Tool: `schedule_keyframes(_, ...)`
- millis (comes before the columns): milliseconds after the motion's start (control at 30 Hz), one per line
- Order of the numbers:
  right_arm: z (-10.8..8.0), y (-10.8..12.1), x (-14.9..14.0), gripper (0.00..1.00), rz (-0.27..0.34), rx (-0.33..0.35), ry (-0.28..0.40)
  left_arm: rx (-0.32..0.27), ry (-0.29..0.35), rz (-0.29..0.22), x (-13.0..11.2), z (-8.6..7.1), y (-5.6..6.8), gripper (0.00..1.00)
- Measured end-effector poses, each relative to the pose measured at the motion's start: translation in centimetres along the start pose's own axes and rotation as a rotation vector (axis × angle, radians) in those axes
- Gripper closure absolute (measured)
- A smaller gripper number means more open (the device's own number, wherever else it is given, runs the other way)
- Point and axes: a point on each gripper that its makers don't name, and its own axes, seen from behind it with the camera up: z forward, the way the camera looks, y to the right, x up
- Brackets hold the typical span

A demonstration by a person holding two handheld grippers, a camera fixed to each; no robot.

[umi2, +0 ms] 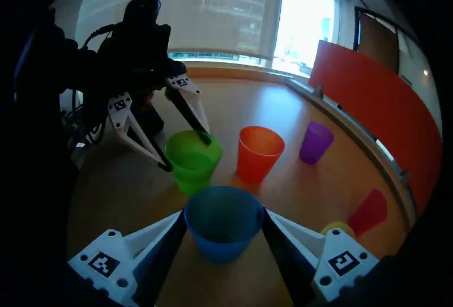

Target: Pour water

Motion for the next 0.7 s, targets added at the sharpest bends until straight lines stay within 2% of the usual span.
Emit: schedule_keyframes(700,-0.57,-0.13,-0.5,0.06,0.004,-0.014,-0.01,0.015,-0.028,0.017,-0.5,0.04,-0.09,0.12)
